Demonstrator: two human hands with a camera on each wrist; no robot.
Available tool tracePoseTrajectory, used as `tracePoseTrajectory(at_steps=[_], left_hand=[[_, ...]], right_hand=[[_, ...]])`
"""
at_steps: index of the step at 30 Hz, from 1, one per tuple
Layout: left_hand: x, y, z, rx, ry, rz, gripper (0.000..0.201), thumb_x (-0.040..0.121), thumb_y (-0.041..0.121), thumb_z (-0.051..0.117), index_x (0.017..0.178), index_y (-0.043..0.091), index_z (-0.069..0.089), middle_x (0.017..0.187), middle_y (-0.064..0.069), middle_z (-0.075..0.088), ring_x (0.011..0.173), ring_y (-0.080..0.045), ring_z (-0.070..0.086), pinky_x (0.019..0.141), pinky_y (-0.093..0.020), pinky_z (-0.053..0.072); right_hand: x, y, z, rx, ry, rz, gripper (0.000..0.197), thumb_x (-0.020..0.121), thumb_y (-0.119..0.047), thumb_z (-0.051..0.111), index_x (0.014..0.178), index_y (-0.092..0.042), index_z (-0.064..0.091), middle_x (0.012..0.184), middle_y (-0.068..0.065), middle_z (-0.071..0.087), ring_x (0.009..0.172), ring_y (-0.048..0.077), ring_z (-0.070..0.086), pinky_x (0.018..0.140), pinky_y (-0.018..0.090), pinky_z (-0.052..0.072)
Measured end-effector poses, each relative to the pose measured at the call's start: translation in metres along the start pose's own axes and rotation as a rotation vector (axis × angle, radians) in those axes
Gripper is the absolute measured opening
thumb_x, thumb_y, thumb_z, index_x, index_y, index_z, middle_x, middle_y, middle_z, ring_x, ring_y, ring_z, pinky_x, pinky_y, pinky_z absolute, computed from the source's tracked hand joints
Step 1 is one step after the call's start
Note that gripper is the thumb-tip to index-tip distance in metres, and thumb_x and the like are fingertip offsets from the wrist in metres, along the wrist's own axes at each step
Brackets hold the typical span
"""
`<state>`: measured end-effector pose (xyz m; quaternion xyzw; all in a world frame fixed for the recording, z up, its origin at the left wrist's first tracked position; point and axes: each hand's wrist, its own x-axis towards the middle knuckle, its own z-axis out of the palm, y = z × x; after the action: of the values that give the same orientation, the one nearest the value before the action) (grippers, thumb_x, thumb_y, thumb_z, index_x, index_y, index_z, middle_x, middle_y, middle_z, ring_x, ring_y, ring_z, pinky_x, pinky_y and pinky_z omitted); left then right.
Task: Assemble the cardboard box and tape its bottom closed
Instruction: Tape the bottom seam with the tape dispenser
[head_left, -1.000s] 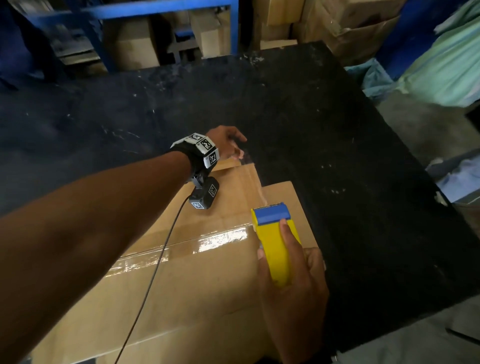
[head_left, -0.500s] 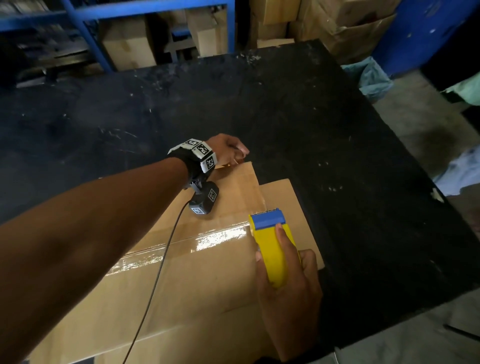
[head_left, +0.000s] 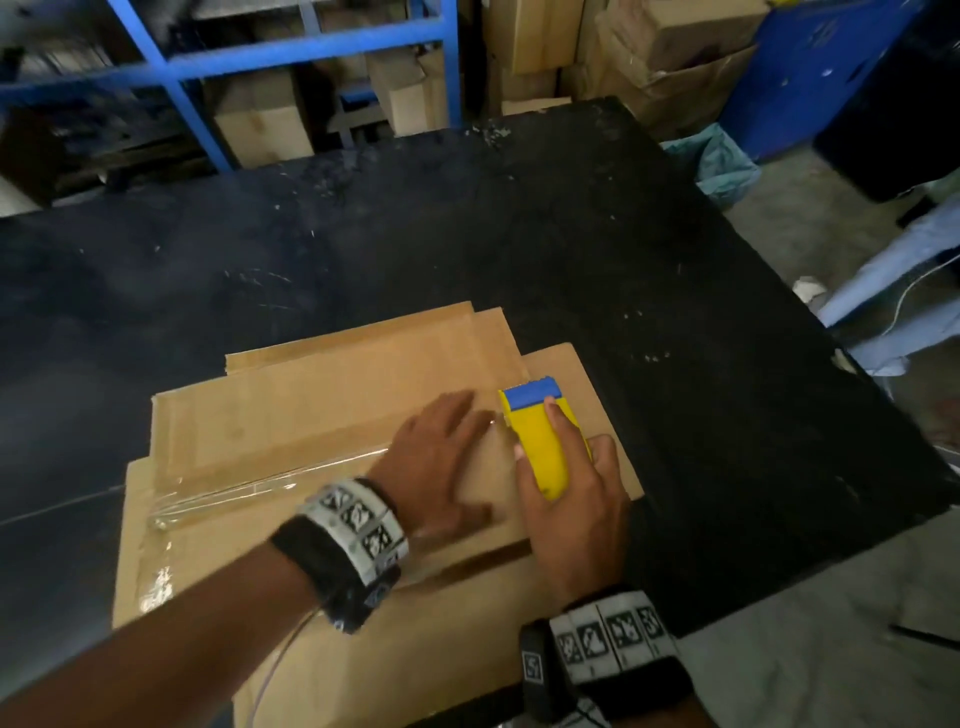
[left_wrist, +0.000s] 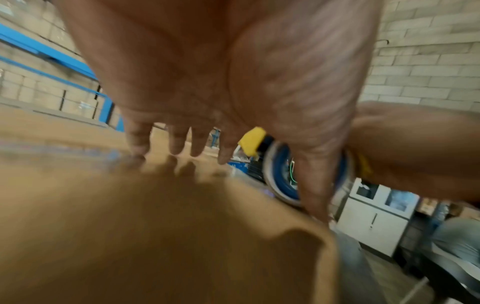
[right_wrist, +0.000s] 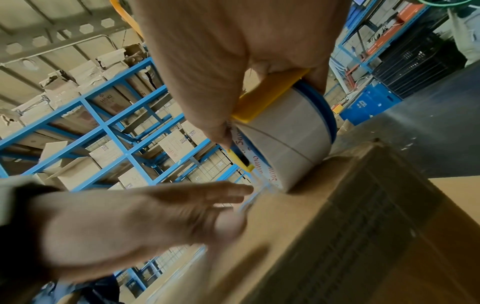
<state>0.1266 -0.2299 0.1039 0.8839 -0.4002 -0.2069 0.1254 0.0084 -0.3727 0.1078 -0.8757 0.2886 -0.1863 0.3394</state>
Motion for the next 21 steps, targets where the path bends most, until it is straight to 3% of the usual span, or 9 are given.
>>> tracePoseTrajectory(at_steps=[2, 4, 8, 13, 15, 18, 21], left_hand=[[-0.017, 0.010, 0.019, 0.122, -0.144, -0.037, 0.146, 0.053, 0.094, 0.056, 0.161, 0.023, -0.012, 0.169, -0.012, -0.022, 0.155, -0.037, -0.020, 0.125, -0.059, -0.001], [-0.019, 0.013, 0.032, 0.198, -0.160, -0.048, 0.156, 0.051, 0.093, 0.063, 0.156, 0.022, -0.027, 0.163, -0.012, -0.036, 0.149, -0.037, -0.034, 0.123, -0.060, -0.011], [-0.016, 0.015, 0.039, 0.275, -0.128, -0.105, 0.147, 0.065, 0.075, 0.073, 0.156, 0.019, -0.029, 0.165, -0.013, -0.032, 0.152, -0.040, -0.028, 0.124, -0.061, -0.003], [-0.016, 0.017, 0.039, 0.301, -0.133, -0.114, 0.145, 0.065, 0.078, 0.068, 0.157, 0.018, -0.026, 0.167, -0.013, -0.029, 0.153, -0.039, -0.025, 0.124, -0.060, -0.006], [-0.016, 0.017, 0.037, 0.304, -0.144, -0.118, 0.147, 0.064, 0.078, 0.070, 0.157, 0.018, -0.027, 0.166, -0.013, -0.030, 0.153, -0.039, -0.026, 0.124, -0.059, -0.007], [-0.017, 0.017, 0.038, 0.307, -0.144, -0.117, 0.149, 0.063, 0.076, 0.072, 0.156, 0.019, -0.028, 0.166, -0.013, -0.031, 0.153, -0.039, -0.025, 0.124, -0.059, -0.006], [-0.016, 0.017, 0.039, 0.318, -0.151, -0.118, 0.149, 0.063, 0.077, 0.072, 0.155, 0.019, -0.030, 0.165, -0.014, -0.033, 0.152, -0.039, -0.026, 0.124, -0.060, -0.004]], right_hand=[[0.000, 0.000, 0.000, -0.014, -0.016, -0.021, 0.063, 0.086, -0.047, 0.066, 0.144, -0.041, 0.045, 0.101, -0.002, 0.043, 0.076, 0.015, 0.053, 0.066, 0.033, 0.049], [-0.001, 0.000, 0.000, -0.030, -0.027, -0.037, 0.062, 0.088, -0.048, 0.065, 0.145, -0.040, 0.044, 0.102, -0.001, 0.044, 0.078, 0.018, 0.055, 0.068, 0.034, 0.050], [-0.006, -0.001, -0.004, -0.051, -0.059, -0.032, 0.062, 0.089, -0.051, 0.062, 0.146, -0.040, 0.042, 0.105, 0.000, 0.045, 0.082, 0.019, 0.056, 0.070, 0.031, 0.047], [-0.056, 0.013, -0.037, -0.054, -0.058, 0.010, 0.061, 0.087, -0.049, 0.068, 0.143, -0.041, 0.047, 0.105, 0.000, 0.047, 0.082, 0.009, 0.046, 0.070, 0.026, 0.040], [-0.085, 0.022, -0.060, -0.072, -0.080, 0.022, 0.059, 0.087, -0.049, 0.067, 0.142, -0.041, 0.048, 0.102, -0.002, 0.046, 0.076, 0.006, 0.046, 0.065, 0.021, 0.037], [-0.120, 0.037, -0.087, -0.176, -0.146, 0.018, 0.054, 0.090, -0.045, 0.063, 0.142, -0.034, 0.049, 0.097, -0.002, 0.041, 0.064, 0.000, 0.035, 0.059, 0.015, 0.024], [-0.136, 0.050, -0.094, -0.064, -0.115, -0.009, 0.060, 0.091, -0.067, 0.041, 0.134, -0.027, 0.052, 0.087, -0.001, 0.042, 0.058, -0.004, 0.031, 0.059, 0.007, 0.022]])
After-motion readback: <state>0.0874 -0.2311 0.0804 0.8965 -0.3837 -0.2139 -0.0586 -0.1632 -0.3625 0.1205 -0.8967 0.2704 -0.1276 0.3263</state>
